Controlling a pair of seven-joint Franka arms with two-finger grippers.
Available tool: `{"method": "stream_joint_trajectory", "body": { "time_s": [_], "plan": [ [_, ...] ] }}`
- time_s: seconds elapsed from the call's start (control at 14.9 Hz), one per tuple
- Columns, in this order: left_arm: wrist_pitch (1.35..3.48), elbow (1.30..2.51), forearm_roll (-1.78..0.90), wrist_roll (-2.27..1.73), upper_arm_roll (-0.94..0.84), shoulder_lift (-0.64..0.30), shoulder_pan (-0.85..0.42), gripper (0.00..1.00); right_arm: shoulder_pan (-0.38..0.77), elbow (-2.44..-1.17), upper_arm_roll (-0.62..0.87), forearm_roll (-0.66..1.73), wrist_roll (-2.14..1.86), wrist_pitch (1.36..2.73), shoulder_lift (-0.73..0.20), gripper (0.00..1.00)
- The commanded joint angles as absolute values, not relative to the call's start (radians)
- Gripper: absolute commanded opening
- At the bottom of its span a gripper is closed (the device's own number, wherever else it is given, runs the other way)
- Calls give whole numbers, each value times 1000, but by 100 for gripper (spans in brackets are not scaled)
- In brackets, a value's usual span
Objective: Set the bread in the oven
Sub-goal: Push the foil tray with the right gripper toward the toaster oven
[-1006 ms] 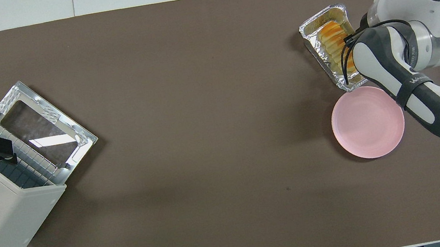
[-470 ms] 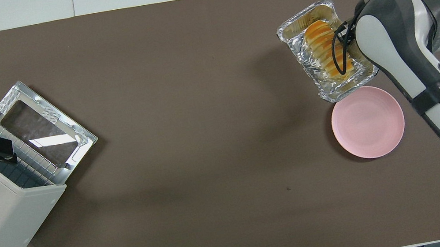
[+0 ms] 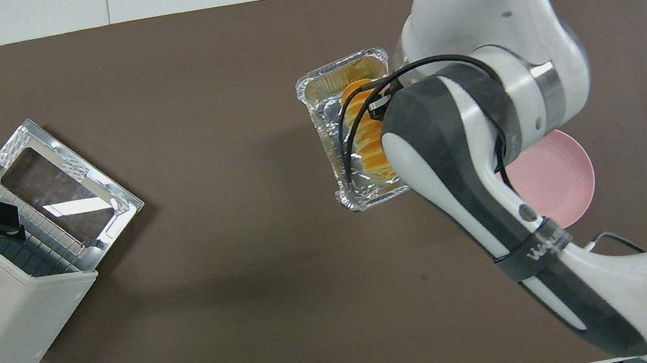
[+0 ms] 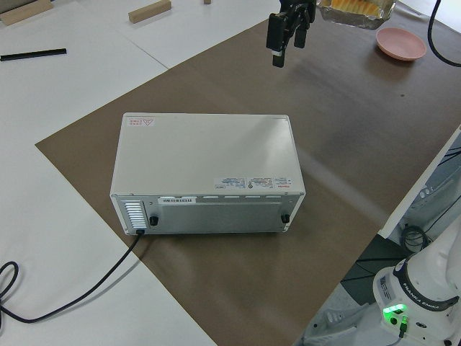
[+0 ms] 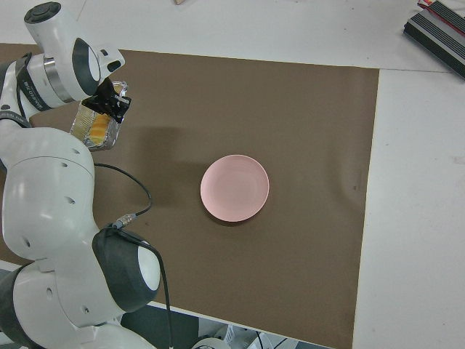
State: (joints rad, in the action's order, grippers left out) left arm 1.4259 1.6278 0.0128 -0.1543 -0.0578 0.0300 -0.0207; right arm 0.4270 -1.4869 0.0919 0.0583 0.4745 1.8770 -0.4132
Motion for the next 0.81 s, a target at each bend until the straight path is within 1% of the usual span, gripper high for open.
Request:
{"method": "stream_joint_trajectory", "body": {
  "time_s": [0.0,0.13,0.34,0.47,0.54,0.74],
  "plan": [
    [1422,1643,-3,-153,-51,52,-23,100,478,-1572,87,72,601,2034,-440,0],
    [1424,1643,-3,-155,-51,52,-23,100,486,-1624,87,72,609,2115,-448,0],
    [1422,1643,-3,-155,-51,52,-23,100,503,-1667,87,72,639,2183,-452,0],
    [1422,1644,-3,-155,-51,52,-23,100,509,-1735,87,69,640,2277,-446,0],
    [1424,1643,-3,-155,-51,52,-23,100,514,-1753,87,69,638,2301,-443,0],
    [1424,1643,-3,-153,-51,52,-23,100,526,-1756,87,69,627,2306,-442,0]
  ]
}}
